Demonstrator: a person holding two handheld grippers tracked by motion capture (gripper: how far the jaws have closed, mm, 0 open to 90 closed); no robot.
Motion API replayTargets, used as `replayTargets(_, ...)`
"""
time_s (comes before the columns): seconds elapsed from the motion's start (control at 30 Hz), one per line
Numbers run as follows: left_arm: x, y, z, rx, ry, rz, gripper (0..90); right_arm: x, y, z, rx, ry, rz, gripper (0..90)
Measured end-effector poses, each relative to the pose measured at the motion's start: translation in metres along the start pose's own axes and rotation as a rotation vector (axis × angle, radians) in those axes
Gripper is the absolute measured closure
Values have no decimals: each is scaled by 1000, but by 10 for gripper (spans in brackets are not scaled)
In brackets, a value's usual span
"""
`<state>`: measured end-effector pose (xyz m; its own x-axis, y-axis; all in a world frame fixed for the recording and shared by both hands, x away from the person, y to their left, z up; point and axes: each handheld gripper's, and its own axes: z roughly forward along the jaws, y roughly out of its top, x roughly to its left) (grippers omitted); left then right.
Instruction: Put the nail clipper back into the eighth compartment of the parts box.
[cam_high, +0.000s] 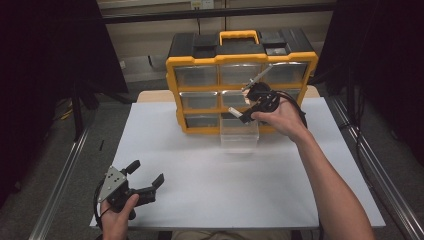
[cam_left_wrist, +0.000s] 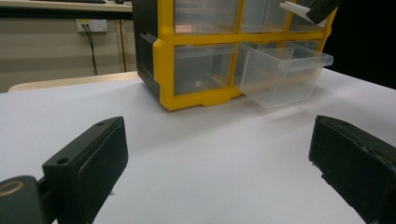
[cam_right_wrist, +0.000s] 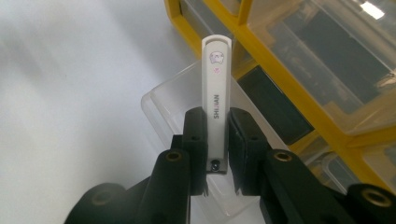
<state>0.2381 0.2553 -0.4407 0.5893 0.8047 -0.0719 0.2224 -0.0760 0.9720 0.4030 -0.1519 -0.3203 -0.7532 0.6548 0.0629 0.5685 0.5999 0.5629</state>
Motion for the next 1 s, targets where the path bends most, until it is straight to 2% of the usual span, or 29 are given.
replayTargets(0.03, 0, 0, 0, 1, -1, -1, 47, -1, 0, 2, -6, 7, -15, 773)
replayTargets(0.1, 0, 0, 0, -3, 5, -3, 47, -2, 1, 3, 3, 8, -13, 773)
replayTargets(0.43, 0, 0, 0, 2, 5, 1, 45, -6, 3, 11, 74, -1, 11, 772)
replayTargets(0.57, 1, 0, -1, 3, 5, 3, 45, -7, 4, 15, 83, 2, -4, 773)
replayTargets(0.6, 1, 0, -1, 3, 5, 4, 45, -9, 4, 16, 73, 3, -32, 773)
replayTargets(0.73, 1, 0, -1, 4, 4, 2, 45, -6, 4, 19, 99, -3, -22, 772)
replayTargets(0.77, 1, 0, -1, 4, 4, 3, 45, -6, 4, 20, 82, 4, -41, 772)
replayTargets(0.83, 1, 0, -1, 2, 7, 7, 46, -2, 3, 20, 102, -5, -25, 772)
replayTargets(0.87, 0, 0, 0, 1, -2, -7, 45, -1, 1, 21, 106, -5, -31, 772)
replayTargets(0.9, 1, 0, -1, 4, 6, -2, 45, -3, 0, 23, 96, -2, -53, 772)
replayTargets(0.97, 1, 0, -1, 2, 4, 0, 46, -4, -2, 25, 117, 0, -21, 772)
replayTargets(1.0, 1, 0, -1, 2, 3, 0, 45, -6, -4, 26, 116, 3, -23, 772)
